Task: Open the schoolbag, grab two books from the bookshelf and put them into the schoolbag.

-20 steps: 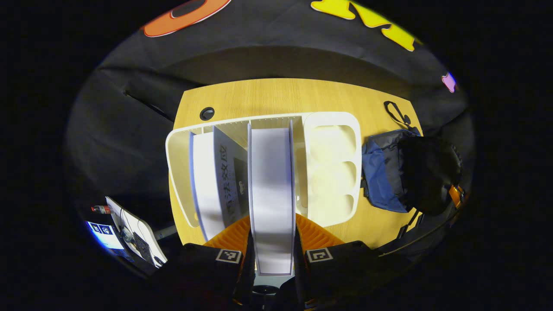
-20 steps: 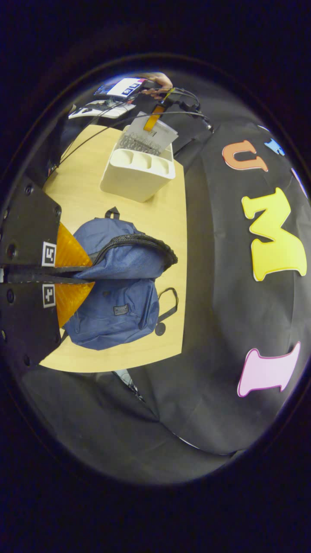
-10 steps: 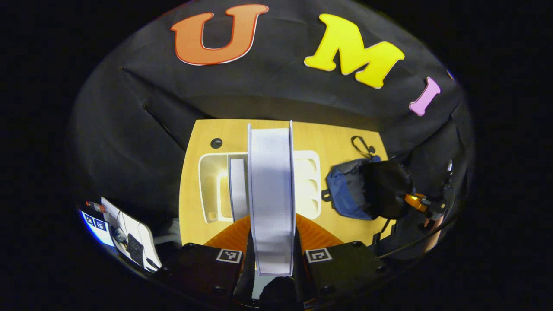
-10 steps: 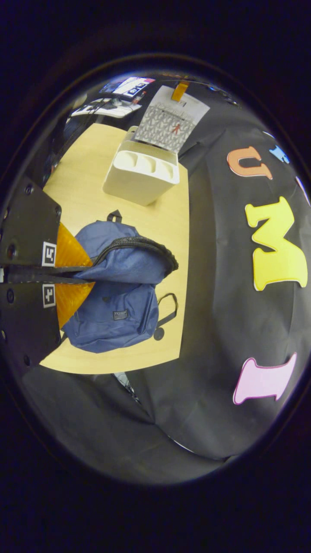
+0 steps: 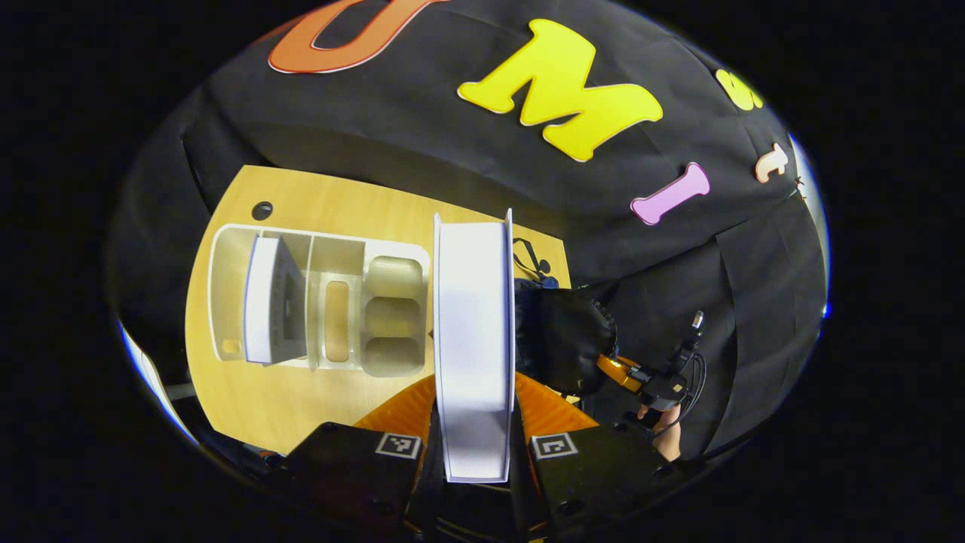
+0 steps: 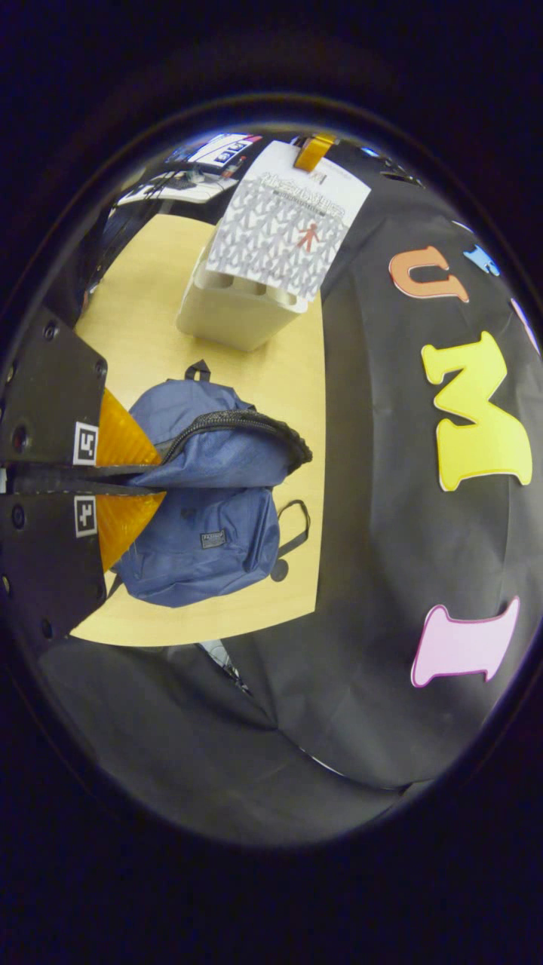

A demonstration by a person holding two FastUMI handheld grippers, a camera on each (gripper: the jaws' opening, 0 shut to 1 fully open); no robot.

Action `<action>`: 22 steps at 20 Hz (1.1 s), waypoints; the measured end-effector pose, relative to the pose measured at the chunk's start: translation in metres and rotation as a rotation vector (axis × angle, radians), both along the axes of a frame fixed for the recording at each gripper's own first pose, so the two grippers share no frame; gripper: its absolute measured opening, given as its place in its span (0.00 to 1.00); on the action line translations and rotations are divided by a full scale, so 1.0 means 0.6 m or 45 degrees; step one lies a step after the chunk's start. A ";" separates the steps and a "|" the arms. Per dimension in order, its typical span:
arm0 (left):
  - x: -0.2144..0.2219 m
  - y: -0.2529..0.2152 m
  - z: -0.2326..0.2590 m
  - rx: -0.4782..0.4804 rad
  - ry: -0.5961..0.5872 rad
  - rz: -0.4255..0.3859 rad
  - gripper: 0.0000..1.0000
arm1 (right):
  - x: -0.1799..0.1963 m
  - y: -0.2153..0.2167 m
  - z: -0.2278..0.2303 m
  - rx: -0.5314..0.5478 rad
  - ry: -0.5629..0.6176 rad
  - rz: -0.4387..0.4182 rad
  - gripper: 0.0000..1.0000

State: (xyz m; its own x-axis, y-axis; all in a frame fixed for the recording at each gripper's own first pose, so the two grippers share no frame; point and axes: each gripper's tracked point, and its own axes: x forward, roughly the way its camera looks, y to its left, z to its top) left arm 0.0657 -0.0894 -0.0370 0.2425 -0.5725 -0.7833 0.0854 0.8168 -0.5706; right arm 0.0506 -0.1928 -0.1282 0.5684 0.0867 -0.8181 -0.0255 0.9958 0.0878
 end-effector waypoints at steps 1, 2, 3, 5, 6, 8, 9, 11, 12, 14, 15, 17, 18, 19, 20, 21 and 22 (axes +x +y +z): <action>0.002 -0.018 -0.009 -0.016 -0.009 -0.012 0.39 | -0.001 -0.002 0.001 0.001 0.000 -0.004 0.00; 0.002 -0.042 -0.019 -0.044 -0.012 -0.019 0.39 | -0.003 -0.003 -0.003 0.004 0.004 -0.008 0.00; -0.001 -0.068 -0.030 -0.075 -0.001 -0.030 0.40 | -0.002 -0.004 -0.003 0.009 0.004 -0.014 0.00; -0.010 -0.119 -0.061 -0.135 0.023 -0.051 0.40 | 0.000 -0.007 0.000 0.010 0.001 -0.025 0.00; -0.015 -0.141 -0.080 -0.155 0.032 -0.060 0.39 | 0.003 -0.009 0.002 0.009 -0.002 -0.029 0.00; -0.023 -0.179 -0.124 -0.188 0.040 -0.070 0.39 | 0.003 -0.010 0.003 0.009 -0.005 -0.035 0.00; -0.027 -0.198 -0.145 -0.209 0.044 -0.064 0.39 | 0.003 -0.010 0.003 0.013 -0.003 -0.038 0.03; -0.031 -0.237 -0.184 -0.253 0.078 -0.028 0.39 | 0.005 -0.009 0.008 0.020 -0.003 -0.042 0.00; -0.033 -0.256 -0.202 -0.284 0.107 -0.007 0.39 | 0.007 -0.012 0.011 0.015 -0.007 -0.044 0.00; -0.045 -0.288 -0.242 -0.331 0.159 0.027 0.39 | 0.013 -0.014 0.020 0.015 -0.022 -0.052 0.00; -0.051 -0.303 -0.263 -0.343 0.181 0.035 0.39 | 0.016 -0.013 0.026 0.015 -0.029 -0.053 0.00; -0.059 -0.333 -0.295 -0.365 0.189 0.034 0.40 | 0.021 -0.009 0.029 0.018 -0.034 -0.044 0.00; -0.058 -0.346 -0.311 -0.387 0.195 0.044 0.40 | 0.019 -0.008 0.030 0.015 -0.033 -0.035 0.00; -0.053 -0.359 -0.322 -0.413 0.206 0.063 0.40 | 0.019 -0.006 0.031 0.013 -0.033 -0.028 0.00; -0.048 -0.376 -0.334 -0.441 0.216 0.087 0.40 | 0.020 -0.005 0.031 0.010 -0.033 -0.022 0.00; -0.041 -0.391 -0.346 -0.466 0.231 0.108 0.39 | 0.020 -0.004 0.033 0.012 -0.033 -0.020 0.00; -0.036 -0.400 -0.358 -0.481 0.246 0.124 0.40 | 0.020 -0.004 0.034 0.013 -0.033 -0.020 0.00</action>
State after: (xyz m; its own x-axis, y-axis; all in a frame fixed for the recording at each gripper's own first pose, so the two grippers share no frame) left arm 0.0441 -0.3293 -0.2520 0.1788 -0.8094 -0.5593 -0.1197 0.5464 -0.8289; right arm 0.0624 -0.1954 -0.1078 0.5907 0.0858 -0.8024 -0.0123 0.9952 0.0974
